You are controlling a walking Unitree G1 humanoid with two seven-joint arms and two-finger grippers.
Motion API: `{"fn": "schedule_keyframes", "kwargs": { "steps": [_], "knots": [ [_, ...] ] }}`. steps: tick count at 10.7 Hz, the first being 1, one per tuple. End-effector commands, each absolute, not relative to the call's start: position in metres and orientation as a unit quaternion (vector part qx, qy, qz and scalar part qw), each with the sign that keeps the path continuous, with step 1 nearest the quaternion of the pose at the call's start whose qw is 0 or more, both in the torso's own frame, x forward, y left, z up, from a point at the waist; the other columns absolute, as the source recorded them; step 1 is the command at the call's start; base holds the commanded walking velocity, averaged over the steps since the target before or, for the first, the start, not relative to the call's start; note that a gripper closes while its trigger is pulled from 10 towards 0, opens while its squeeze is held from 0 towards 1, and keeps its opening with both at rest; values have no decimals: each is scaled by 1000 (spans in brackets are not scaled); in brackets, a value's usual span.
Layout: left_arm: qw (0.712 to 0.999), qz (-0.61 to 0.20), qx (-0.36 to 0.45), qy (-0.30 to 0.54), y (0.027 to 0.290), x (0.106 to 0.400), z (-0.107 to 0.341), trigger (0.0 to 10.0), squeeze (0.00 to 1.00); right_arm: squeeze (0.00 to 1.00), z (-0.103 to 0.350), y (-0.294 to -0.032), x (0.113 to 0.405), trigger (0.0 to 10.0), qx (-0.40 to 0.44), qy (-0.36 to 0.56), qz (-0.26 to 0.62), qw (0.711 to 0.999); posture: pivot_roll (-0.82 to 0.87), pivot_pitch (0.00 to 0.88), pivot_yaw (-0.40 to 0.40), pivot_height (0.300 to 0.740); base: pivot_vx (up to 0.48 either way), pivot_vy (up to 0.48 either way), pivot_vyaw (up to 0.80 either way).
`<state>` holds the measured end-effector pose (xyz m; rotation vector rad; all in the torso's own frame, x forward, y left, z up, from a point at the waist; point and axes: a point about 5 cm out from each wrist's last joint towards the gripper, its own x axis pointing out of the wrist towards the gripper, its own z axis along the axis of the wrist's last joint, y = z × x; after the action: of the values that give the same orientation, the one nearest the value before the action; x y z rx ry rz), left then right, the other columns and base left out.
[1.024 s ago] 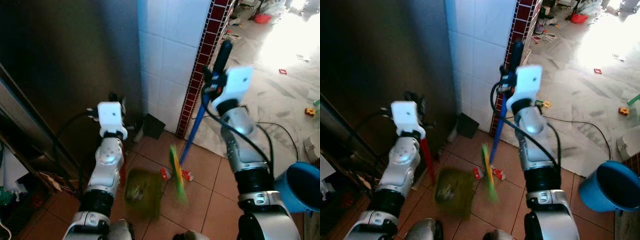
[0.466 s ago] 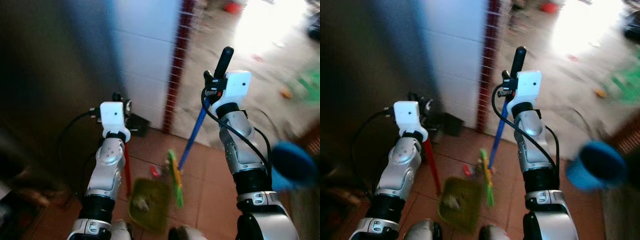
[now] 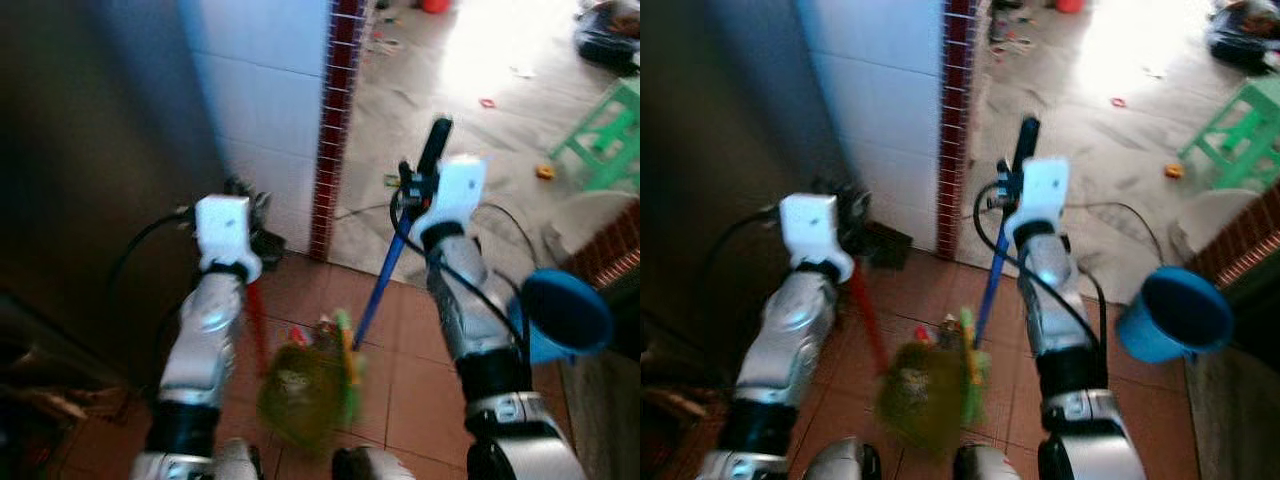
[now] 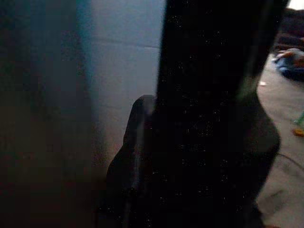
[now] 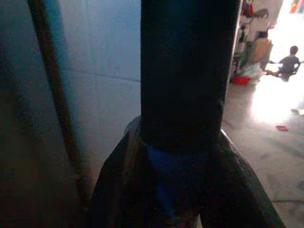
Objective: Sweep floor
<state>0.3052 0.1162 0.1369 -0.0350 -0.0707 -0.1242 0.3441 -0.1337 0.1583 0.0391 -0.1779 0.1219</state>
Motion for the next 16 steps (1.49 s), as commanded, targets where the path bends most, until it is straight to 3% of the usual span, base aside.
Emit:
{"fn": "schedule_keyframes", "kwargs": {
  "steps": [1, 6, 16],
  "knots": [
    [995, -74, -31, -52, 110, 303, 147, 10000, 0, 0, 168, -138, 344, 10000, 20, -112, 55, 992, 17, 37, -21, 740, 0, 0, 0],
    [996, -78, -39, -34, 106, 298, 146, 10000, 0, 0, 165, -145, 343, 10000, 16, -104, 48, 993, 17, 47, -37, 740, 0, 0, -509],
    [996, -70, -43, -28, 107, 298, 147, 10000, 0, 0, 169, -143, 346, 10000, 14, -107, 54, 993, 15, 43, -46, 740, -267, 0, -639]
  ]
}}
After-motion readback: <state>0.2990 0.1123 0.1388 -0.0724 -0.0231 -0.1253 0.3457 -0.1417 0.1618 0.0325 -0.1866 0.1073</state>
